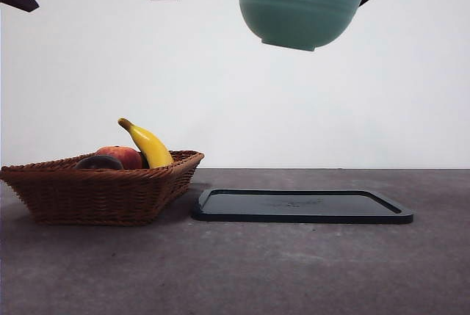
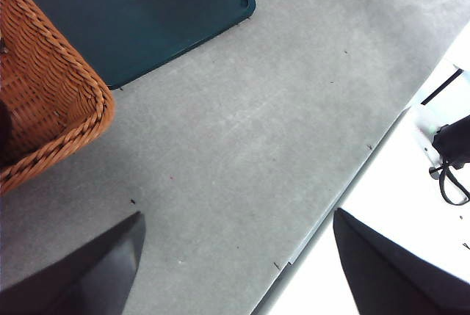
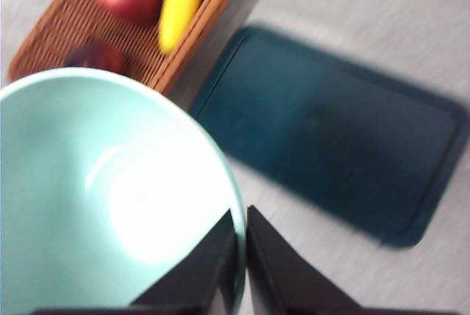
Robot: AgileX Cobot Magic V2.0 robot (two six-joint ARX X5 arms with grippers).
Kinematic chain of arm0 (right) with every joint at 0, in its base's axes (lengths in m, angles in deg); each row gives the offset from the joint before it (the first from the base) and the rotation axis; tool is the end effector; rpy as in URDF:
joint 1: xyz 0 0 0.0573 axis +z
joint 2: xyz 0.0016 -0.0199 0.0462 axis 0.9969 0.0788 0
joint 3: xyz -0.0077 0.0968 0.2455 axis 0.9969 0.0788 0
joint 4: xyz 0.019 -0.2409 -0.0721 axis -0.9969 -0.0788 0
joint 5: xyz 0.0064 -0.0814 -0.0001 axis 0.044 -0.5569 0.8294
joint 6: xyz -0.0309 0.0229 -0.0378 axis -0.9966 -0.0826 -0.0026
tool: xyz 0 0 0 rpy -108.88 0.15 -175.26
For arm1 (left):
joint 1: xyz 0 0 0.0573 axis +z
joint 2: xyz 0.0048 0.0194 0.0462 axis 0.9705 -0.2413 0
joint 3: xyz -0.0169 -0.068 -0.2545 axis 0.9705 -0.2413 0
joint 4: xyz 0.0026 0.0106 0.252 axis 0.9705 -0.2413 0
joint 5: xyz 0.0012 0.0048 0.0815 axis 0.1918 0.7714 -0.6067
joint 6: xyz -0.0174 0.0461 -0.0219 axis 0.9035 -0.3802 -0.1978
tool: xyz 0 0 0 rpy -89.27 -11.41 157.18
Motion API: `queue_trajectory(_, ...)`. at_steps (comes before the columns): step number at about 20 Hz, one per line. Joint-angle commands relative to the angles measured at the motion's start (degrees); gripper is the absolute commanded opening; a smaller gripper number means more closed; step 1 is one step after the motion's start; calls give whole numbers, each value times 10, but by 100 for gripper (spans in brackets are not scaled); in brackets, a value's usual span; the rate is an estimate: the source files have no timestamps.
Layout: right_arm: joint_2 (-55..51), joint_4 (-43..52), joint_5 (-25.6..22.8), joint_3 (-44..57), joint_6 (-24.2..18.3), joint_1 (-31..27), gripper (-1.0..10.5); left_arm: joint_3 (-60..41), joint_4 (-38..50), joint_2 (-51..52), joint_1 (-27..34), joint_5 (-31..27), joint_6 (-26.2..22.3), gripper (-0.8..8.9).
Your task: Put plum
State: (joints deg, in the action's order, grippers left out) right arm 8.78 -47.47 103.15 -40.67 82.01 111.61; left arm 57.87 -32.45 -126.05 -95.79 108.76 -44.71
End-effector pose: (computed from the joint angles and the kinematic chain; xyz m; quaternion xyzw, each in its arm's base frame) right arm 0.2368 0.1236 0.3544 0.0066 0.4346 0.2808 0.8557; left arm 0.1406 -0.0672 0.3251 0.0039 0.3774 -0.4316 0.8193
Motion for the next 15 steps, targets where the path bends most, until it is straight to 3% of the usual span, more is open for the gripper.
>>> queue_trajectory(1,-10,18,-2,40,-7,22,11,8,4,-3,-2,3,-9,404)
queue_trajectory(9,-9,149,-3,216,15,65,11,8,4,-3,-2,3,-9,404)
queue_trajectory(15,20,216,-4,290,30,68,11,8,4,-3,-2,3,-9,404)
